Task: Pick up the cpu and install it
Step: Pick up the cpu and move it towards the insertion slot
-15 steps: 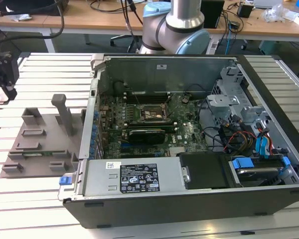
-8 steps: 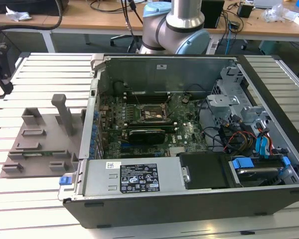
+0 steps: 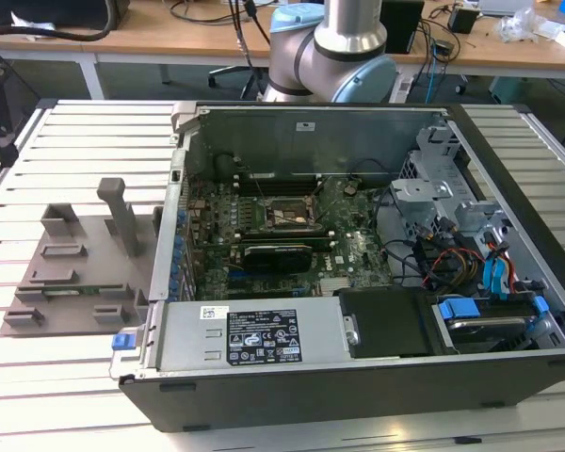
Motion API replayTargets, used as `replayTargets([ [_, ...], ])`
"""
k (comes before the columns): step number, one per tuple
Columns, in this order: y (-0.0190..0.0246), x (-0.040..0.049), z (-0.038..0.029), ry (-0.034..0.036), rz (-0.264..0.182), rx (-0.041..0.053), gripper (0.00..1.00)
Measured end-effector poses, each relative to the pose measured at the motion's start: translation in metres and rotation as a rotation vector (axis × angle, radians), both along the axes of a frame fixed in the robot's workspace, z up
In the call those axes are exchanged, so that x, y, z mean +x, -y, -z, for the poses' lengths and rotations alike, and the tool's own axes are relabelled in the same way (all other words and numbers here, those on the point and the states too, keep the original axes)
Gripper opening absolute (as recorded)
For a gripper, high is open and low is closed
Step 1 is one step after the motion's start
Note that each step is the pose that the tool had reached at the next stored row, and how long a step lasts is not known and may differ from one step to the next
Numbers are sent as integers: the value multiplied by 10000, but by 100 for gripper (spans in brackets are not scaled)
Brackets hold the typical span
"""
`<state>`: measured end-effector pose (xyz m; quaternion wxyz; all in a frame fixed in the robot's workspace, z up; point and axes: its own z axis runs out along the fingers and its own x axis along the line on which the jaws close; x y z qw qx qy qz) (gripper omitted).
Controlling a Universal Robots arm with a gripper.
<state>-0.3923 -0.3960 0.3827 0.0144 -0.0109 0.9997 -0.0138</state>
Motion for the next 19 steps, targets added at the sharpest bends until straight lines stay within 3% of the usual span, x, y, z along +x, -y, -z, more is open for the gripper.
replayTargets([
  [19, 0, 0, -352, 0, 0, 0, 55],
])
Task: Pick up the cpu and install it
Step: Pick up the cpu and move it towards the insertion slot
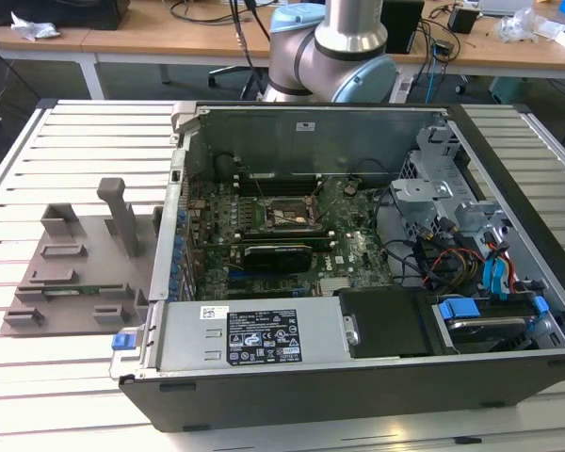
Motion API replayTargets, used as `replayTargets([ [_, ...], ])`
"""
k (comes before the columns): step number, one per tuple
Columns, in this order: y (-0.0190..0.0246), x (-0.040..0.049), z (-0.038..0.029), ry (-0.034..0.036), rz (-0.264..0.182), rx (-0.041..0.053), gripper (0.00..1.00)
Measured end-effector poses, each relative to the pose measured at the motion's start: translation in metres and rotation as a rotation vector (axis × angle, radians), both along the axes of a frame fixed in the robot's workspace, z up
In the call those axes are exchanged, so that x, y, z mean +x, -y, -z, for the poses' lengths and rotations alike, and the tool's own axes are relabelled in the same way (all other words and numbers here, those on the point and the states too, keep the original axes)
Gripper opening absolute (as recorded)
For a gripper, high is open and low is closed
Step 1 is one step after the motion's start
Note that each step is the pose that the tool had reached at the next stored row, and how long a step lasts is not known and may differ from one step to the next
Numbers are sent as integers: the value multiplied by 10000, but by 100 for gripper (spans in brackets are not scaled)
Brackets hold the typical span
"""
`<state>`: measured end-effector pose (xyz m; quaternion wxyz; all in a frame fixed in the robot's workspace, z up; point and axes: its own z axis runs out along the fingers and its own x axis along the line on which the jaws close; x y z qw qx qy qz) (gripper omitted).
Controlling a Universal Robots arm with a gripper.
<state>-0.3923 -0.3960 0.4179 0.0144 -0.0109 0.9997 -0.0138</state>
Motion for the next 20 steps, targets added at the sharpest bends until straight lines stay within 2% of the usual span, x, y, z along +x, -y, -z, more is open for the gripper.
replayTargets([
  [20, 0, 0, -266, 1, 0, 0, 55],
])
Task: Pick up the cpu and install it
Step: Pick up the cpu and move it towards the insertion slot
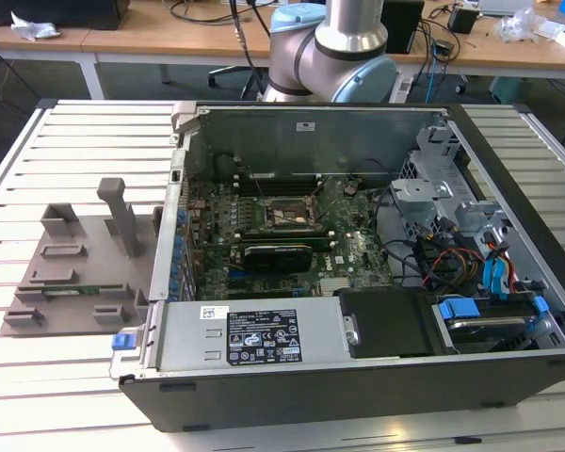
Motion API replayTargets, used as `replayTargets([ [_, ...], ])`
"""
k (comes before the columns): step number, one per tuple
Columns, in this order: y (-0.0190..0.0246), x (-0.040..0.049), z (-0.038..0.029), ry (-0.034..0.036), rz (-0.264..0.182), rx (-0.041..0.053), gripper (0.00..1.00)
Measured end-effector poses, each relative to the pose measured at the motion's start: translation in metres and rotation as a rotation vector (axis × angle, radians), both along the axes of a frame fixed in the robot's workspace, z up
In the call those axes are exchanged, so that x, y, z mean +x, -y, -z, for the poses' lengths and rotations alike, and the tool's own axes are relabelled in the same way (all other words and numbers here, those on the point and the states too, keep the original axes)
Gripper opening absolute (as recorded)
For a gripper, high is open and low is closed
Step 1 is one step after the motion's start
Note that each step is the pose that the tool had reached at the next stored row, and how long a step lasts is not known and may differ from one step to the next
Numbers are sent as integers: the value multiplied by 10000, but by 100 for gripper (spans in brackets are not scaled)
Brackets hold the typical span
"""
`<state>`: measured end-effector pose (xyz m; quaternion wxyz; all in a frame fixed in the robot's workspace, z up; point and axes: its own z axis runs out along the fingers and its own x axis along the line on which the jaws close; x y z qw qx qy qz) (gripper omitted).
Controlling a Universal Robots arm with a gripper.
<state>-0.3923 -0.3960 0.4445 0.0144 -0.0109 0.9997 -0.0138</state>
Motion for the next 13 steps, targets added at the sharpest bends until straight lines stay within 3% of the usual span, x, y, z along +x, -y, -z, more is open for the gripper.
replayTargets([
  [4, 0, 0, -54, -2, 0, -1, 55],
  [8, 0, 0, -147, 0, 0, 0, 55],
  [10, 0, 0, -224, 0, 0, 0, 55],
  [13, 0, 0, -226, 0, 0, 8, 55],
])
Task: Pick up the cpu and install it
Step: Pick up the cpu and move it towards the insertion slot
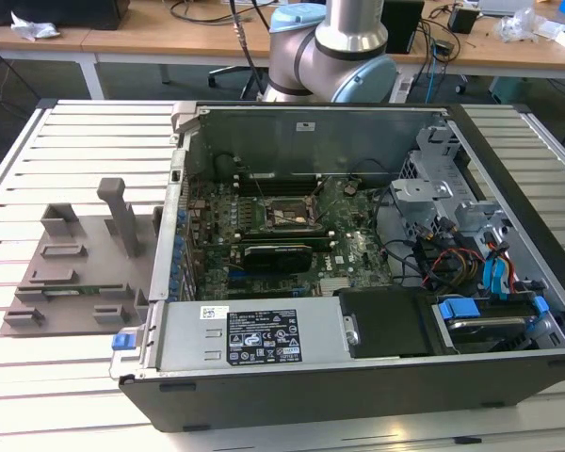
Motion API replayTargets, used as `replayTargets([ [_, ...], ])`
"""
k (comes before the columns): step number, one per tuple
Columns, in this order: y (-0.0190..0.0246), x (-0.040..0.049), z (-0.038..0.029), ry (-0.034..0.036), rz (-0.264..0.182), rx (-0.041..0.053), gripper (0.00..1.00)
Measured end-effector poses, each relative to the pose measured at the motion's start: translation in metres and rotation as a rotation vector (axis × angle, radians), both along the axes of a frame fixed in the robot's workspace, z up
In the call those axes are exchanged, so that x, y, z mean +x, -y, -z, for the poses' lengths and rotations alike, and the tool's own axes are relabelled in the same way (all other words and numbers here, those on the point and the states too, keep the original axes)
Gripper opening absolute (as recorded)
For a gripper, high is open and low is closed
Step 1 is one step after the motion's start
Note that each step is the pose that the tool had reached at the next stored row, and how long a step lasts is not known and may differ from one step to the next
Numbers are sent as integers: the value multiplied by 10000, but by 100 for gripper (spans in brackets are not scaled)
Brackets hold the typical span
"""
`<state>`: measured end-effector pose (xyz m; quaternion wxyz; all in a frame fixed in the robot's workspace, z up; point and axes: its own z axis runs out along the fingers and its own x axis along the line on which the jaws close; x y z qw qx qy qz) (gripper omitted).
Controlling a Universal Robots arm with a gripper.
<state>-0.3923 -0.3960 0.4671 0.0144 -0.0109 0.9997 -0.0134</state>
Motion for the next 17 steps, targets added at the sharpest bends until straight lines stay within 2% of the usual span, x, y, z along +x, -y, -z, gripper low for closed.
replayTargets([
  [4, 1, 2, -1, -2, 0, 3, 55],
  [6, 0, 21, -1, -2, -2, 46, 55],
  [7, 0, 46, 1, -3, -1, 98, 55],
  [8, 0, 75, 8, -5, -1, 110, 55],
  [10, 0, 116, 28, -6, 0, 111, 55],
  [11, 0, 190, 44, -6, 0, 110, 55],
  [17, 1, 370, 57, -9, -1, 110, 55],
])
